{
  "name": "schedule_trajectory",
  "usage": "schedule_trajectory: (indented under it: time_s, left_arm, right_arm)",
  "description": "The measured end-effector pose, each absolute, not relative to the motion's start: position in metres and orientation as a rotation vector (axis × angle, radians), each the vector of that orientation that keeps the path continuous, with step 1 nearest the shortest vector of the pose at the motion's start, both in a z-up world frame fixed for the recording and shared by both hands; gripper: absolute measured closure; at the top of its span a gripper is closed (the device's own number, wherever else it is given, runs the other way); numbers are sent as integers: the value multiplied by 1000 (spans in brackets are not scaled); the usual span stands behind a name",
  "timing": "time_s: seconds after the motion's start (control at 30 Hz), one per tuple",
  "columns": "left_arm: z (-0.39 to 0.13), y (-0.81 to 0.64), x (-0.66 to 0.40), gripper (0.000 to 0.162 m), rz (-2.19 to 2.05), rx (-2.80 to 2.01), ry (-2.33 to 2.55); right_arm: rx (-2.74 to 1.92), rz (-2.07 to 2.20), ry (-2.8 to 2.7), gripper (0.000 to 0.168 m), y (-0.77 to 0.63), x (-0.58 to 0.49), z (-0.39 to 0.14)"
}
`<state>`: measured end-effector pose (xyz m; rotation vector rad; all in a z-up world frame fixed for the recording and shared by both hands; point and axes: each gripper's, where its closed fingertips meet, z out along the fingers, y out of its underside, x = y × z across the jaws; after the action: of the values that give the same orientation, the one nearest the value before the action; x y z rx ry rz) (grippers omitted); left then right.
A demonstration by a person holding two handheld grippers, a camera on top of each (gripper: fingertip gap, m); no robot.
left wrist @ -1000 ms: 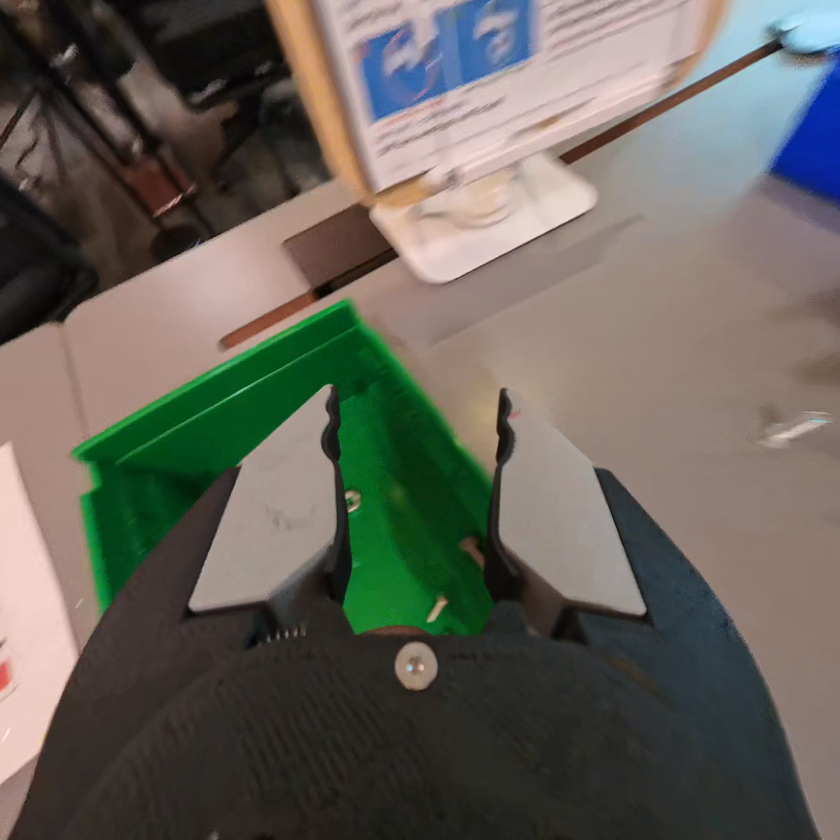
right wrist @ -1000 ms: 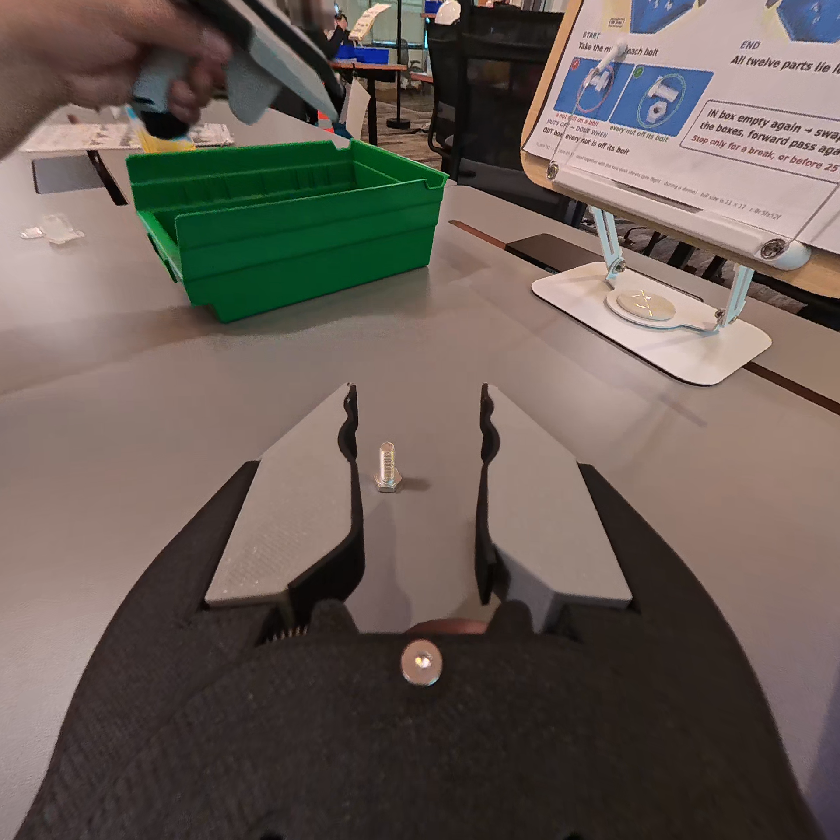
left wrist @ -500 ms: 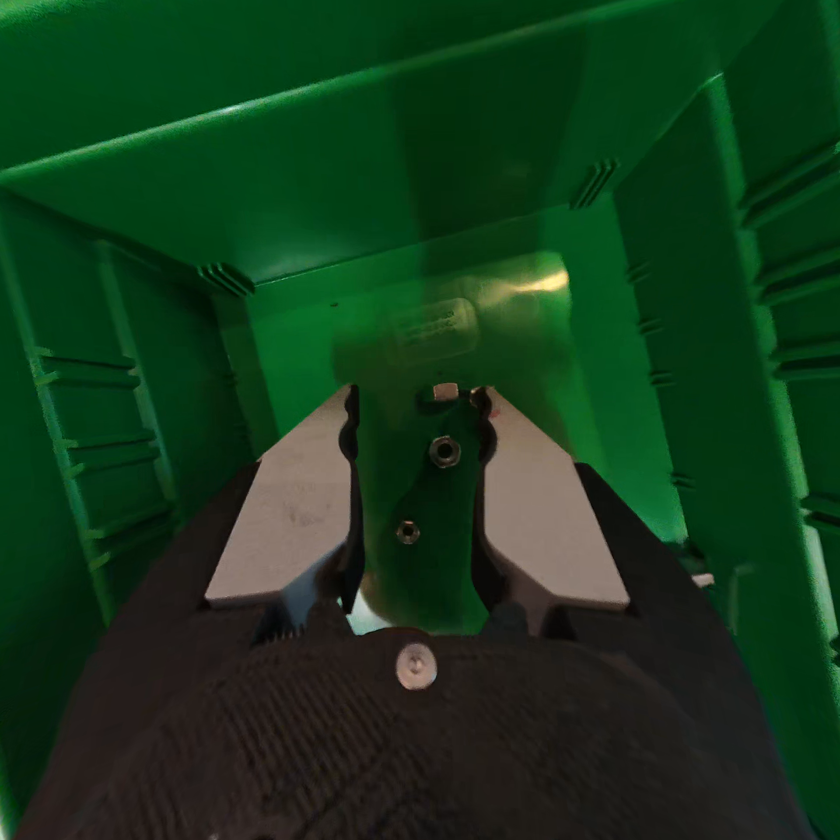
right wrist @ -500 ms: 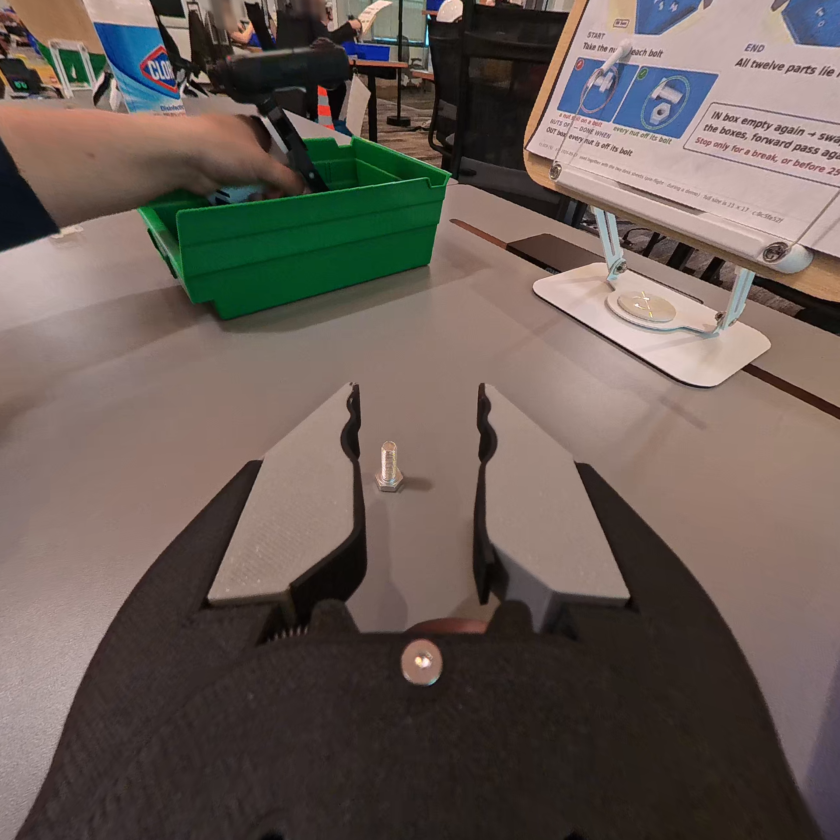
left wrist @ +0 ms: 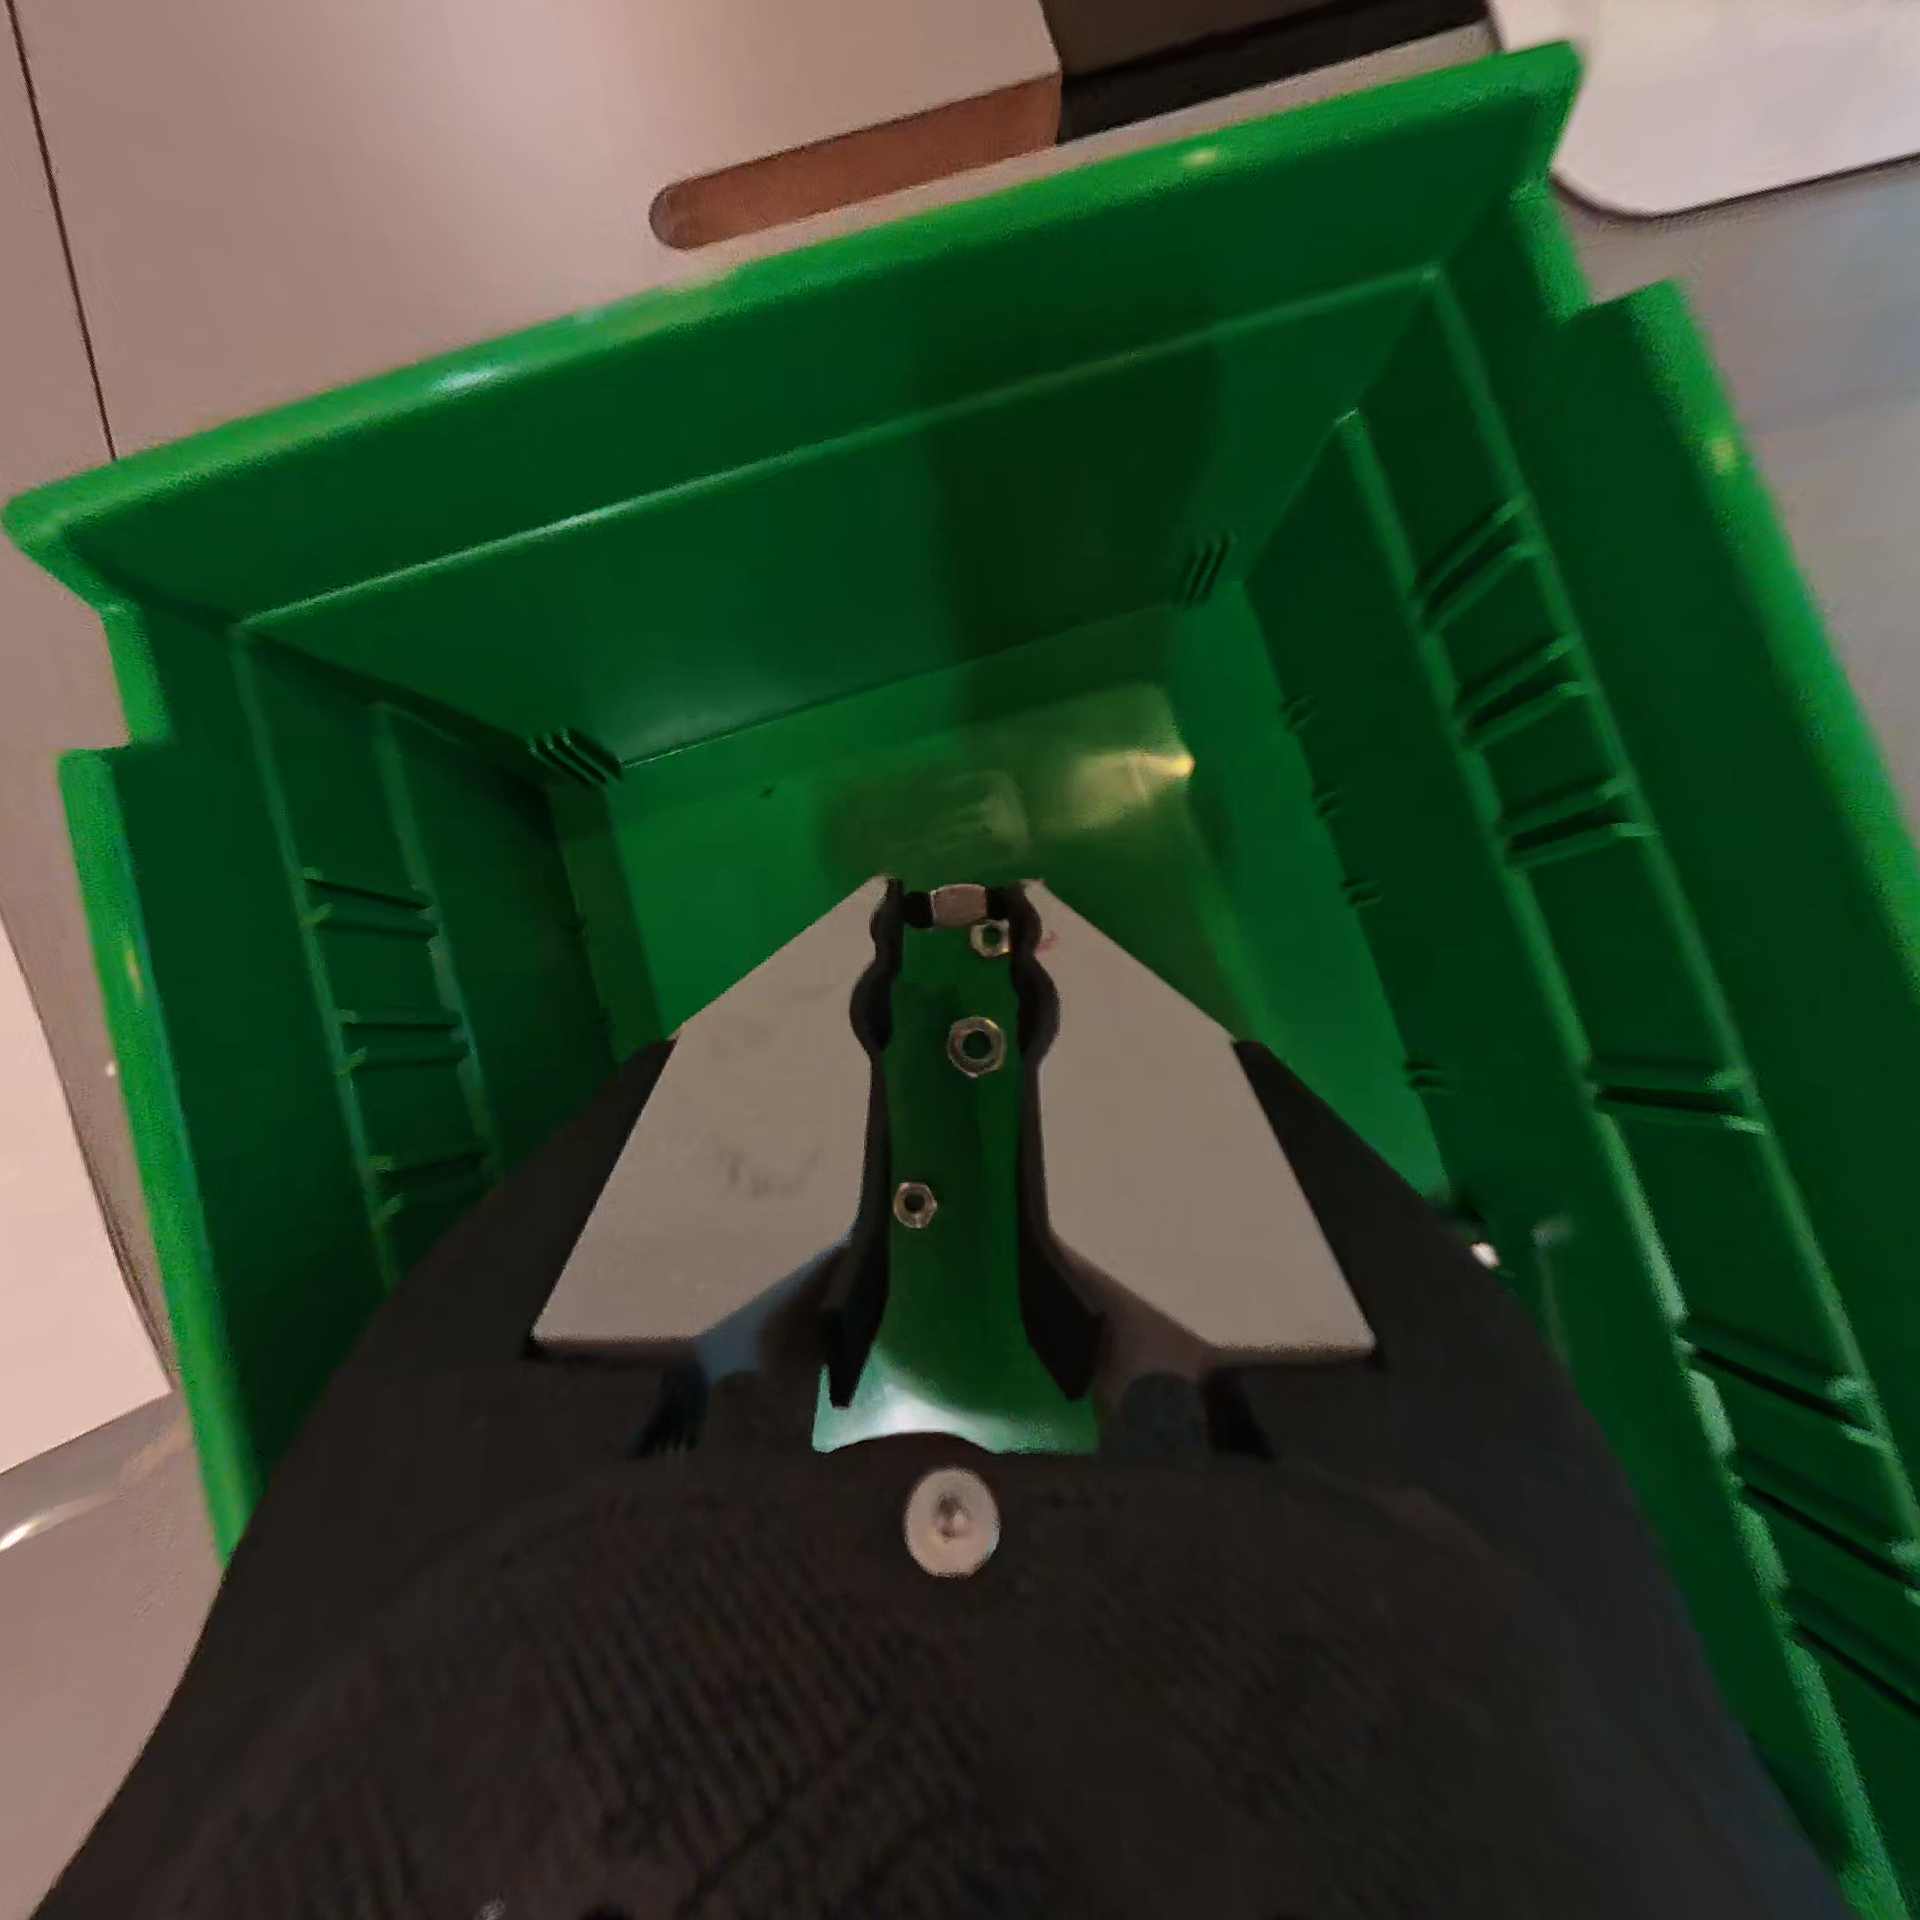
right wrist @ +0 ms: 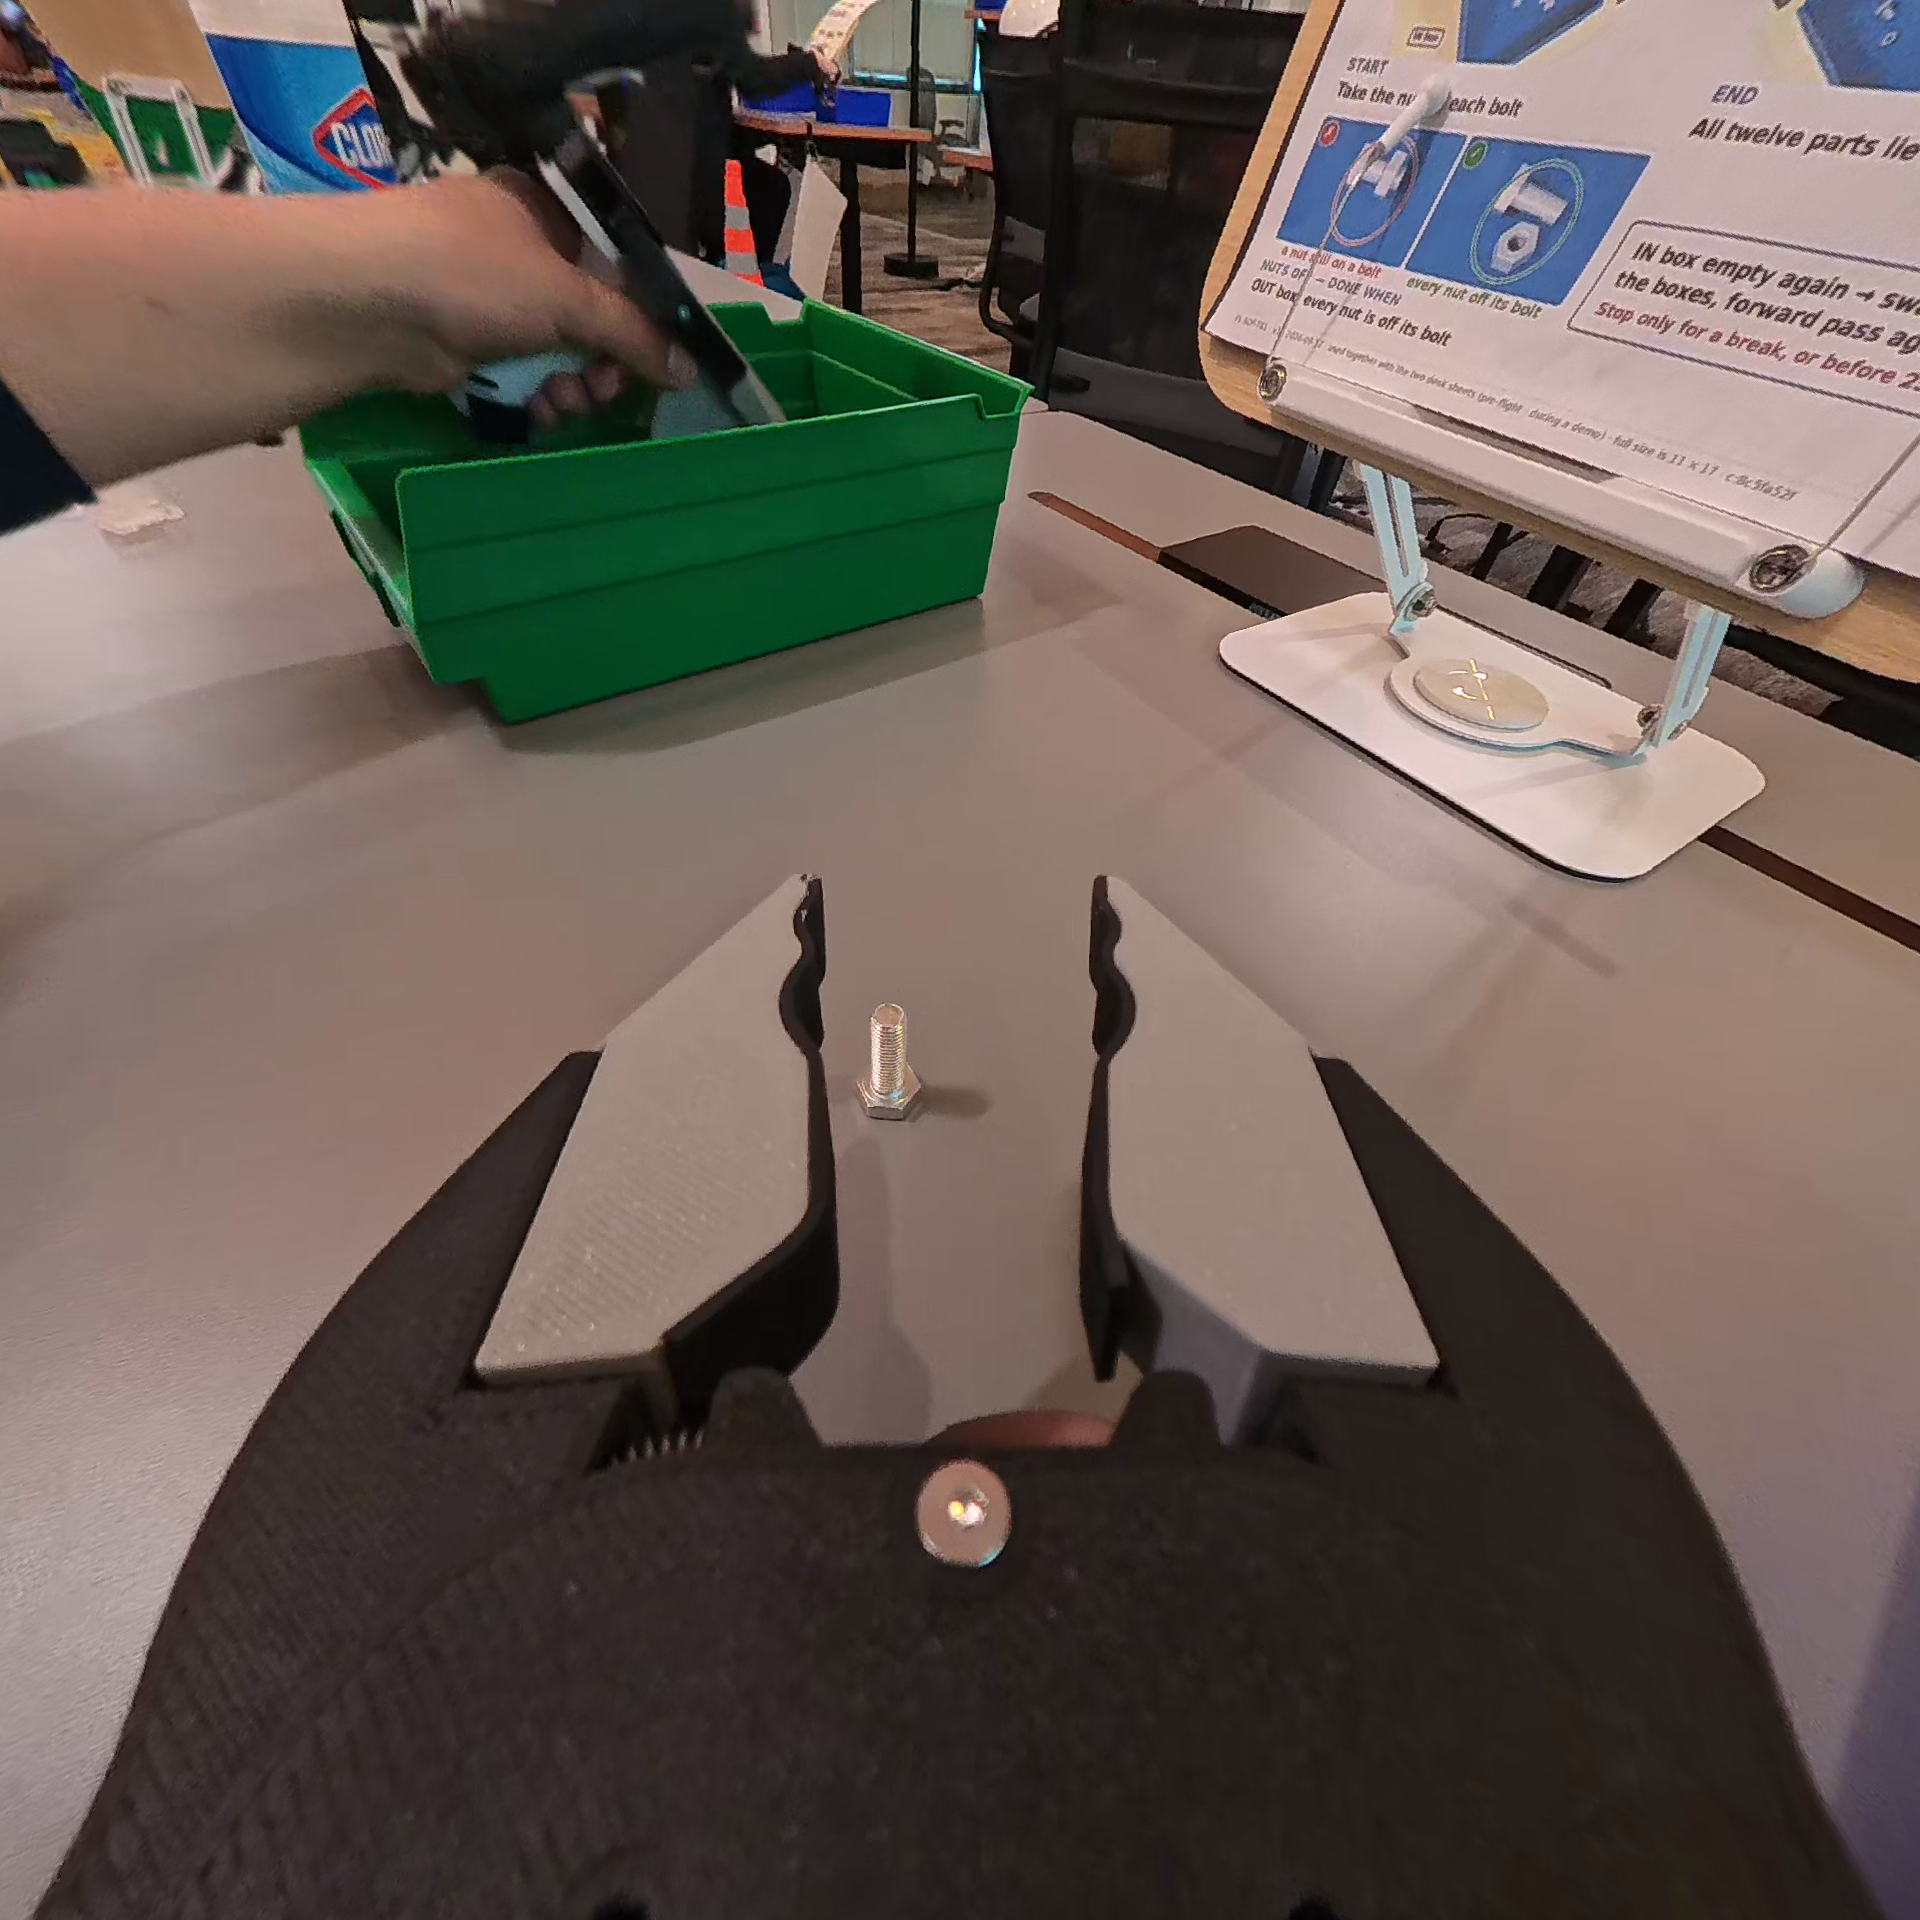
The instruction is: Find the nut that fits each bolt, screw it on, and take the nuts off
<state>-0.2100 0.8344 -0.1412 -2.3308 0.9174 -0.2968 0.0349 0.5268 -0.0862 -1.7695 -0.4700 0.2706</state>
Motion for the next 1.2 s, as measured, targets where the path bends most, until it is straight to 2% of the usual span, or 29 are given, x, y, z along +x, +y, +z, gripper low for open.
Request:
schedule_trajectory:
  time_s: [0.17, 0.33, 0.5, 0.6, 0.77, 0.9, 0.97, 1.2]
  left_arm:
    - [-139, 830, -221, 144, -246, -2364, 932]
    - [-95, 809, -187, 144, -503, -2163, 923]
    - [-42, 710, -119, 144, -659, -1770, 1234]
    - [-28, 624, -78, 145, -761, -1514, 1417]
    - [-84, 518, -24, 145, -816, -1315, 1616]
    - [-109, 475, 2, 144, -900, -1117, 1665]
    - [-110, 473, 7, 144, -887, -1064, 1639]
    - [-98, 489, -5, 144, -698, -933, 1554]
  right_arm:
    - [-1764, 263, -481, 120, 526, 33, -85]
    - [-1760, 257, -476, 120, 525, 34, -84]
    - [-1765, 287, -461, 120, 525, 37, -82]
    - [-1747, 293, -438, 122, 524, 43, -75]
    - [-1720, 315, -395, 124, 523, 53, -65]
    - [-1744, 383, -437, 127, 519, 43, -71]
    - [-1768, 416, -509, 133, 514, 33, -76]
    - [-1851, 859, -549, 132, 493, 2, -86]
